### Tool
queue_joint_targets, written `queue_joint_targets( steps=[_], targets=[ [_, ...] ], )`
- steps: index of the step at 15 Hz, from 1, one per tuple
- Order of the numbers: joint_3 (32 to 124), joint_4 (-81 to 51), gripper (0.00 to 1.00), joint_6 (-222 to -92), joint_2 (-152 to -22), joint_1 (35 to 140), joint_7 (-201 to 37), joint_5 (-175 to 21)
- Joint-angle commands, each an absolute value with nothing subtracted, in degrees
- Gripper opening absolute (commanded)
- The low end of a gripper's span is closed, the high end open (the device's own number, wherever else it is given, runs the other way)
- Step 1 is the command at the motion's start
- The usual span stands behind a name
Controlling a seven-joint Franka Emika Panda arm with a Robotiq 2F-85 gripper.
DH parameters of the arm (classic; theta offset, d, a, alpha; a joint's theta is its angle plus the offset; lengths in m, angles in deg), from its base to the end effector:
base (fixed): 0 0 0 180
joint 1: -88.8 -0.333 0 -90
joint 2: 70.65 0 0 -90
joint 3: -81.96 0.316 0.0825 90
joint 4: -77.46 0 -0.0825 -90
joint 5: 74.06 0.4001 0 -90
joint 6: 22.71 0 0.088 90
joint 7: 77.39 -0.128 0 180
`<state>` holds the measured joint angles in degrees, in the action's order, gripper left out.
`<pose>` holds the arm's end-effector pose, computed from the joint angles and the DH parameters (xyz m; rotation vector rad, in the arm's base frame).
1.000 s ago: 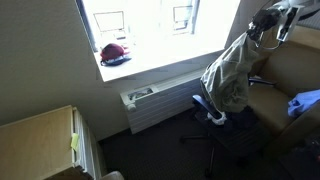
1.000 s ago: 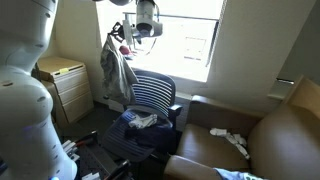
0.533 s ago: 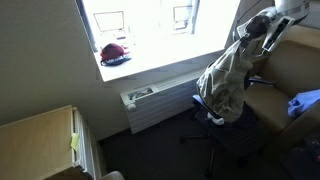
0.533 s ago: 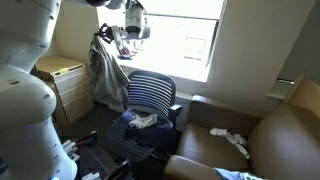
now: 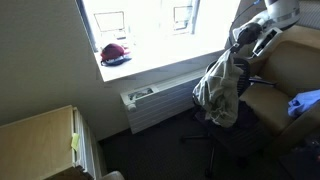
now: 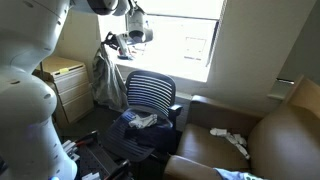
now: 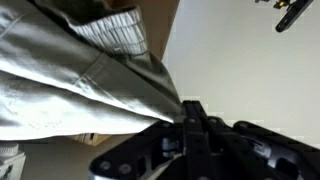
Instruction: Put the clothes on the brown chair onto the black chair and vice-versa
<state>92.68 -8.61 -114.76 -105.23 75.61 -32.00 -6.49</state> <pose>0.5954 0.3651 0.3431 -1.6780 -0.7212 0.2057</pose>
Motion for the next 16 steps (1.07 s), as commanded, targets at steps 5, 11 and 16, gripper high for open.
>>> queue_joint_targets(
  steps=[5, 11, 16],
  targets=[
    [93.3, -0.3, 0.01, -121.5, -108.9, 76.6, -32.7, -2.6],
    [93.4, 1.0, 0.0, -117.4, -110.7, 77.1, -27.6, -6.1],
    [93.5, 5.8, 0.0, -116.5, -113.8, 76.9, -22.5, -10.7]
  ],
)
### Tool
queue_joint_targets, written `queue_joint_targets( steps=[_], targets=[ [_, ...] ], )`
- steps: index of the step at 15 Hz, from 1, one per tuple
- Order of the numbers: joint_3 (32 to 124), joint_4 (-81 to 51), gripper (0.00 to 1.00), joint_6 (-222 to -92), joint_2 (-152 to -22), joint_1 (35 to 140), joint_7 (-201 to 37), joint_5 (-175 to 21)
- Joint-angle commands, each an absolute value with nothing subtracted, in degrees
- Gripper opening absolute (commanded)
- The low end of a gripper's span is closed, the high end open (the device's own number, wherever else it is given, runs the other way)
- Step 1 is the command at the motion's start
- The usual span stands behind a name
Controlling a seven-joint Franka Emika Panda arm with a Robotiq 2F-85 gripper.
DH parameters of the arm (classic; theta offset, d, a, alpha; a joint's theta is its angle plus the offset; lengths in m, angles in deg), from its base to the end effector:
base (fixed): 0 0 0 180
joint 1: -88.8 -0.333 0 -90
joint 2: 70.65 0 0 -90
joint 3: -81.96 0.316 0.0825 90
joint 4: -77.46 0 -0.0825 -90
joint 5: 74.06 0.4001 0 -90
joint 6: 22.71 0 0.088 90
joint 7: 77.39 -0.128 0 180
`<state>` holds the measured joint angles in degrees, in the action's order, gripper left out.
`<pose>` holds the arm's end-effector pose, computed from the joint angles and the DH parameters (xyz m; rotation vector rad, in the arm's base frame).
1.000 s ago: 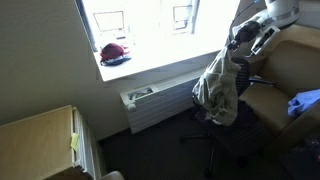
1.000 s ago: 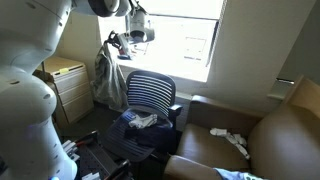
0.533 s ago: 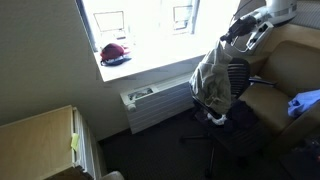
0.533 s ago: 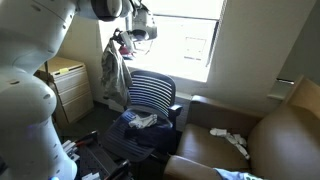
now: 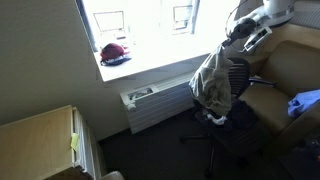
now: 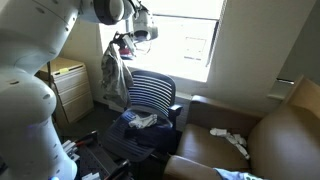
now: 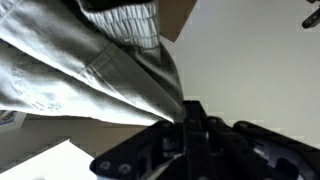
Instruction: Put the clothes on the brown chair onto the black chair and vice-versa
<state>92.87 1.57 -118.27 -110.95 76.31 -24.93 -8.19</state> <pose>0.6450 0.3604 0.3502 -1.6682 -0.8443 -0.0156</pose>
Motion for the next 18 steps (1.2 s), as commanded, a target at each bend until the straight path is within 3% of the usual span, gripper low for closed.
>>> queue_joint_targets(
  steps=[1, 10, 11, 12, 15, 16, 18],
  targets=[
    [93.5, 5.7, 0.0, -117.8, -114.1, 77.0, -22.5, -10.4],
    [93.9, 4.8, 0.01, -118.4, -113.7, 77.0, -23.6, -10.0],
    [93.5, 4.2, 0.26, -118.4, -113.5, 77.0, -25.0, -10.3],
    [92.0, 4.0, 0.27, -117.6, -112.9, 76.5, -27.1, -13.5],
    [90.7, 5.0, 0.48, -115.2, -112.4, 76.2, -32.3, -23.5],
    [93.4, 4.9, 0.3, -117.2, -113.5, 77.4, -30.2, -20.1],
    [93.2, 5.1, 0.44, -117.0, -113.4, 77.6, -31.7, -23.0]
  ],
)
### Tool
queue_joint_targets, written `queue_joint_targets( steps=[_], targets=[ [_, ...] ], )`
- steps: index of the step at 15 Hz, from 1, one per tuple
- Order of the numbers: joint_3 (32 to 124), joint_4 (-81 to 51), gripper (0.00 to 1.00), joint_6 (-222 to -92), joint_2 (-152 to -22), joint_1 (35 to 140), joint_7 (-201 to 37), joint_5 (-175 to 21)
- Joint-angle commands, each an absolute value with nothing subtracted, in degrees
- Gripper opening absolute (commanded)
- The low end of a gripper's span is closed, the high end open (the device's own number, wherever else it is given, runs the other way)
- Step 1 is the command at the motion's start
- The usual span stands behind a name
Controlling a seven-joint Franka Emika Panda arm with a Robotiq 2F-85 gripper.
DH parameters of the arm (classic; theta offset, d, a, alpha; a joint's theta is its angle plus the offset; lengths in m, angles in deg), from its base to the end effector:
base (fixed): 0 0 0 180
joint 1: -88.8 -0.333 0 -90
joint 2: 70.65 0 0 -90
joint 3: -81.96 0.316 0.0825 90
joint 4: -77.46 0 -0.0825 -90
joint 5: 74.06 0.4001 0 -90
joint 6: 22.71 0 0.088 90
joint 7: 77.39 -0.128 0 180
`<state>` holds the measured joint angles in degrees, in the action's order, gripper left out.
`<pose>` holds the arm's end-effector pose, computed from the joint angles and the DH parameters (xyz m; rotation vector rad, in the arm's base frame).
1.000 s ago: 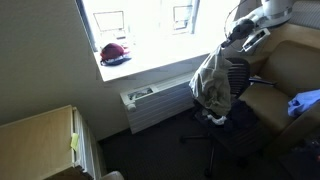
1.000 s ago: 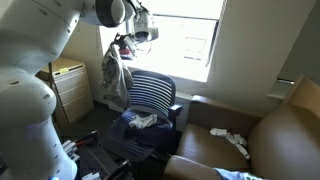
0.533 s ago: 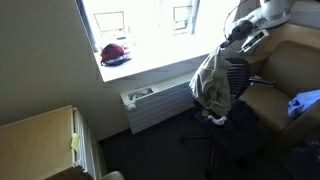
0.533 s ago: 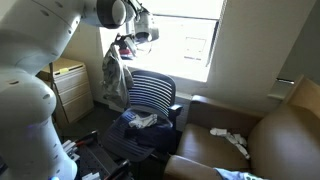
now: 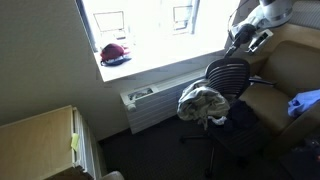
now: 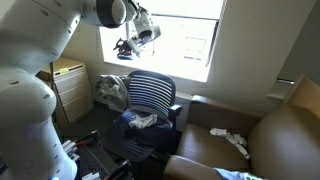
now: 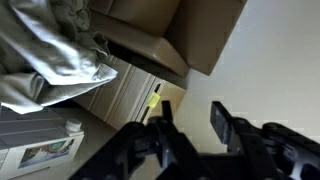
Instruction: Put the clothes on the brown chair onto the black chair and vice-versa
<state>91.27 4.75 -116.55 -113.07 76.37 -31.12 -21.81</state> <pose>0.6536 0.3332 0.3224 -1.8749 -0.9216 0.1294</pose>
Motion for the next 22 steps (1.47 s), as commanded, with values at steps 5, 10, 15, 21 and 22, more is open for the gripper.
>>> queue_joint_targets(
  steps=[5, 10, 15, 21, 22],
  targets=[
    [93.0, 4.7, 0.75, -117.1, -112.9, 77.9, -32.2, -23.7],
    [93.4, 5.1, 0.84, -117.5, -113.4, 78.9, -32.1, -24.1],
    [90.7, 0.2, 1.0, -115.6, -109.5, 79.5, -40.1, -34.5],
    [92.8, -1.6, 1.0, -119.9, -106.1, 84.6, -44.2, -42.6],
    [92.3, 0.6, 1.0, -117.3, -108.5, 84.5, -46.0, -45.1]
  ],
)
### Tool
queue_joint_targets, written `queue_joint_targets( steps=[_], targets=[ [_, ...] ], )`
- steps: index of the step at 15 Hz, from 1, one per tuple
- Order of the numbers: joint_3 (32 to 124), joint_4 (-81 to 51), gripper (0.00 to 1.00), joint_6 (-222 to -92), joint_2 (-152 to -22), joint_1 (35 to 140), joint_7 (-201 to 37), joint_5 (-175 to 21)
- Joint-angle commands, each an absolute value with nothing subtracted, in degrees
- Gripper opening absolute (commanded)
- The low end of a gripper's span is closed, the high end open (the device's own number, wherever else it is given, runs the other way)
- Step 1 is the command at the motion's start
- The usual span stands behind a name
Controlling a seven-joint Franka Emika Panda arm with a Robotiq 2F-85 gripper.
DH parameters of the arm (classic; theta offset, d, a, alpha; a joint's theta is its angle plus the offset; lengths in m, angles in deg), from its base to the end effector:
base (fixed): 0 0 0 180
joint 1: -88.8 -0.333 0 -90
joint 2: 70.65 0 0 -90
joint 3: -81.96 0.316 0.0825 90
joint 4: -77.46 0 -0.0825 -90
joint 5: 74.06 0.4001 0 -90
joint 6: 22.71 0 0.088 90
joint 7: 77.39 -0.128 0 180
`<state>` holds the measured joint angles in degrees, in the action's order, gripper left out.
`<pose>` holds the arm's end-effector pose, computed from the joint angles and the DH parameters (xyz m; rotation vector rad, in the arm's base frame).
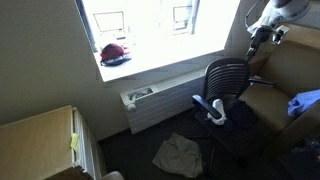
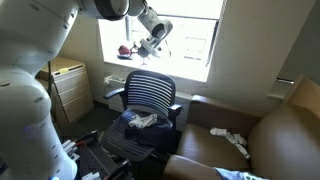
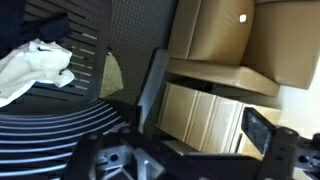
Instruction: Put the clothes on the brown chair onto the black chair and vice-versa
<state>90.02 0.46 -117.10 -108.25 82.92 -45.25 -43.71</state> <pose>0.6722 0.2107 0.3147 -2.3431 -0.7928 0.3062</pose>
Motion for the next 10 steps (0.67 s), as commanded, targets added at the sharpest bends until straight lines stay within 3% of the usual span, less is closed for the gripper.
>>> queue_joint_targets(
  steps=[1, 10],
  targets=[
    [92.9, 0.6, 1.0, -117.9, -107.9, 85.1, -45.7, -44.4],
    [87.4, -11.2, 1.0, -113.0, -105.3, 87.3, -54.0, -59.2]
  ],
)
